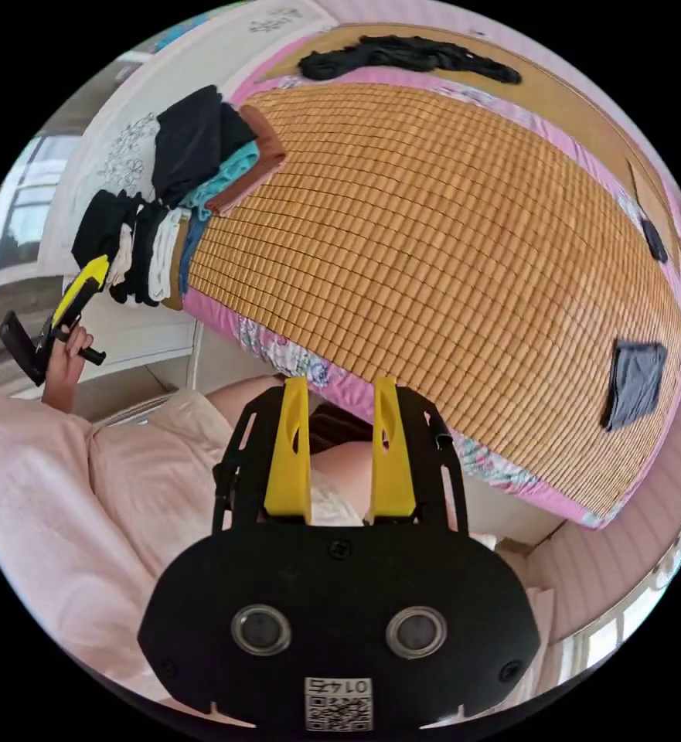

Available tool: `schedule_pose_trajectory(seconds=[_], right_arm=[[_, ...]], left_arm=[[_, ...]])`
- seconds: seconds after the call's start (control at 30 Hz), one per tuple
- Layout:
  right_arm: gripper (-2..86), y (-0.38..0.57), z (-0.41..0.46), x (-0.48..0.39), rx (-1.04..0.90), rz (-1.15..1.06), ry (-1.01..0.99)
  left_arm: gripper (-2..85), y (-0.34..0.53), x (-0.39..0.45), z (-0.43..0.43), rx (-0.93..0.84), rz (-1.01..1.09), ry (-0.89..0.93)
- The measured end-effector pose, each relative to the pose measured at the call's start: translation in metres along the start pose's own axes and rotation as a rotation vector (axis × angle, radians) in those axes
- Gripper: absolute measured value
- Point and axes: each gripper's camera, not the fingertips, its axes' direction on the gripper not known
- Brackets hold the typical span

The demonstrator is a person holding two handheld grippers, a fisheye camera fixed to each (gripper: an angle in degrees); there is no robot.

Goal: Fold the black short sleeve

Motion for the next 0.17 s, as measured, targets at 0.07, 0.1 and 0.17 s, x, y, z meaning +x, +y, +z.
schedule_pose_trajectory(seconds=[0.07,0.1,0.17], right_arm=[[11.8,0.052,-0.013,0.044,0.065,0.102,0.000],[11.4,0.086,-0.020,0.072,0.120,0.160,0.022],[11.0,0.132,-0.028,0.115,0.209,0.253,0.035]], left_arm=[[6.9,-0.030,0.043,0.009,0.039,0.058,0.016],[6.9,-0.048,0.075,0.017,0.051,0.091,0.026],[6.9,-0.071,0.126,0.031,0.051,0.120,0.025]])
